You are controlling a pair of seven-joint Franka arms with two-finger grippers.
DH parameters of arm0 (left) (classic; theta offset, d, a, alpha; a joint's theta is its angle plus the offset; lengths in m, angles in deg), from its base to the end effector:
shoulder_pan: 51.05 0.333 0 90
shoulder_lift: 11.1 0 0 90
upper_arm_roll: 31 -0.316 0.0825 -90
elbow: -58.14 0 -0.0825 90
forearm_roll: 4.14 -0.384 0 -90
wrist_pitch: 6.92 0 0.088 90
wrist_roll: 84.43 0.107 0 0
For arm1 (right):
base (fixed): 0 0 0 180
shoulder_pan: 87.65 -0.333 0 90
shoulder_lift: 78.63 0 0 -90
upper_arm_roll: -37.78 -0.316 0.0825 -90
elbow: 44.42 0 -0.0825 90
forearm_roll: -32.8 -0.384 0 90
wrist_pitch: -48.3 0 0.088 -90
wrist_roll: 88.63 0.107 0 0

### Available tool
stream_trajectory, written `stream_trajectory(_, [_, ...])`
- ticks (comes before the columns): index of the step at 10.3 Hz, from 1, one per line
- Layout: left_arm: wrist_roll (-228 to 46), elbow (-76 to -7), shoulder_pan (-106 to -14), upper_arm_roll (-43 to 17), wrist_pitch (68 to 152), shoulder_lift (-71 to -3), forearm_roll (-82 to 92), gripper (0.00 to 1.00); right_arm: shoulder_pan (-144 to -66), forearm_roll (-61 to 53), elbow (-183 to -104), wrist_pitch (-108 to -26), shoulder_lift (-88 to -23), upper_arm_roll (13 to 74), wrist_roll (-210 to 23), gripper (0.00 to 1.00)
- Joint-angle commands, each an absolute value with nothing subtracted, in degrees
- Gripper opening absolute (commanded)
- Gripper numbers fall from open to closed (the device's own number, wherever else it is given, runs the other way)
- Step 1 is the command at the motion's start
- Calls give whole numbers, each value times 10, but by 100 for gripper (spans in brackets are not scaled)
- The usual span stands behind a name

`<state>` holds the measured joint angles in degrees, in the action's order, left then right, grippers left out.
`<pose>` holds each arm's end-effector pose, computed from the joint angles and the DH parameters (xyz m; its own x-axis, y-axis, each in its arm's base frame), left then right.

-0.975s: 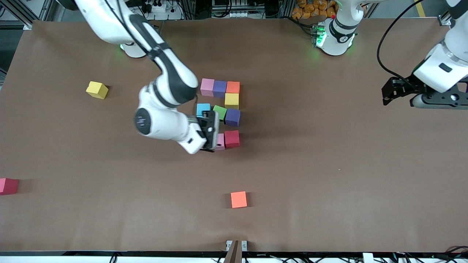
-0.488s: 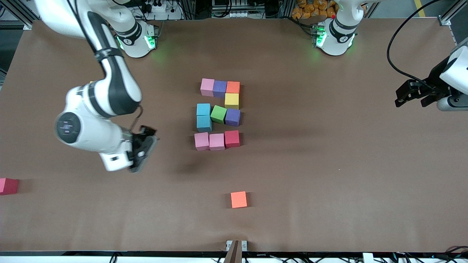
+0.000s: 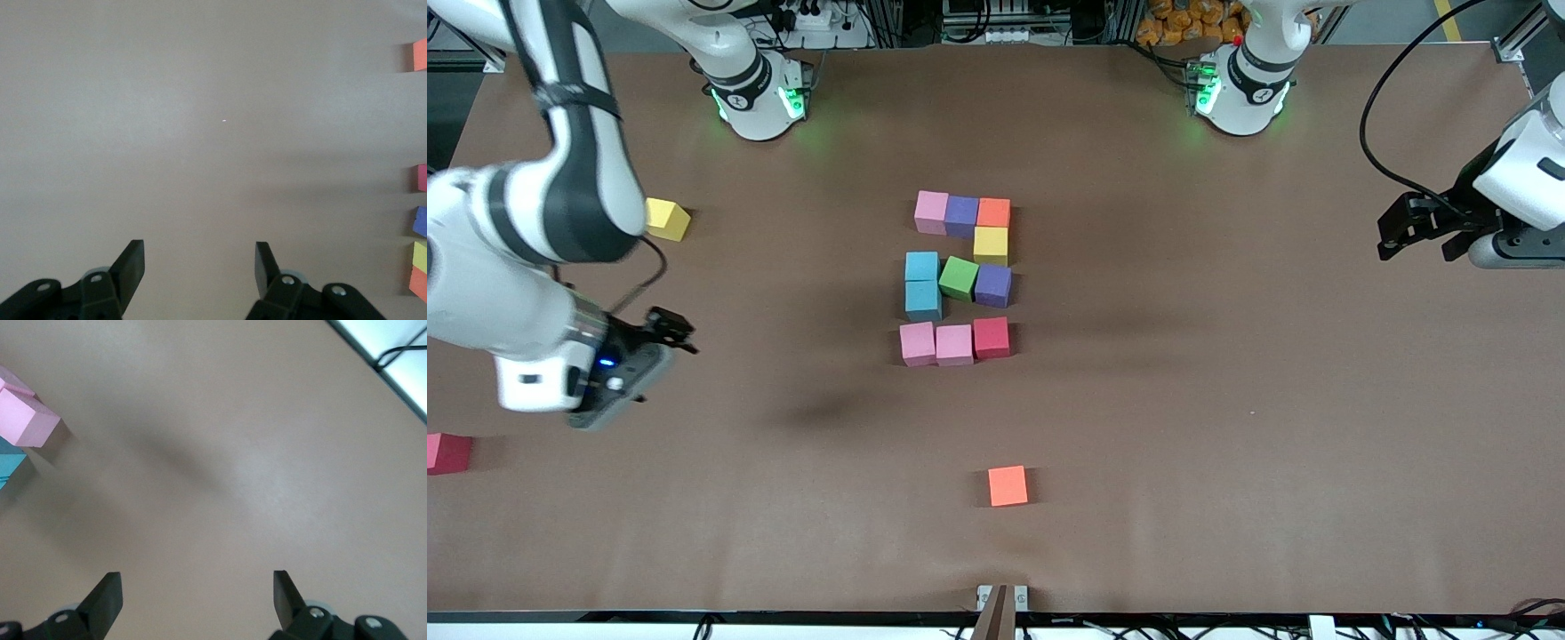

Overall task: Form number 2 with 11 blocks
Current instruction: 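Open the right gripper and withdraw it away from the cube cluster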

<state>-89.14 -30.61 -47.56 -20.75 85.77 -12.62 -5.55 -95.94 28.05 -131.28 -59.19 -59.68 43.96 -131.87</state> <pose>0.5641 -0.0629 0.6245 0.9984 -0.0366 0.0441 -0.0359 -0.9992 -0.0163 0.6624 0.0396 0.4766 0.7142 0.6979 0.0533 0.6993 -0.7147 -0.0114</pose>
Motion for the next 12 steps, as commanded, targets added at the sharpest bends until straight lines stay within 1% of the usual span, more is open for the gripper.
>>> stream_trajectory(1, [-893, -311, -475, -198, 863, -119, -69, 75, -934, 318, -1319, -564, -640, 430, -1270, 100])
stream_trajectory(3, [-894, -314, -474, -189, 863, -118, -72, 75, -904, 316, -1318, -535, -679, 424, -1181, 100])
stream_trajectory(5, [-894, -315, -471, -189, 863, -117, -71, 75, -869, 317, -1318, -502, -718, 399, -1127, 100])
stream_trajectory(7, [-894, -315, -471, -188, 863, -117, -71, 75, -865, 319, -1316, -443, -749, 398, -1010, 100])
stream_trajectory(11, [-895, -313, -474, -188, 864, -118, -71, 75, -862, 338, -1286, -361, -774, 381, -779, 100])
stream_trajectory(12, [-895, -314, -474, -188, 864, -118, -71, 75, -860, 341, -1283, -360, -777, 378, -767, 100])
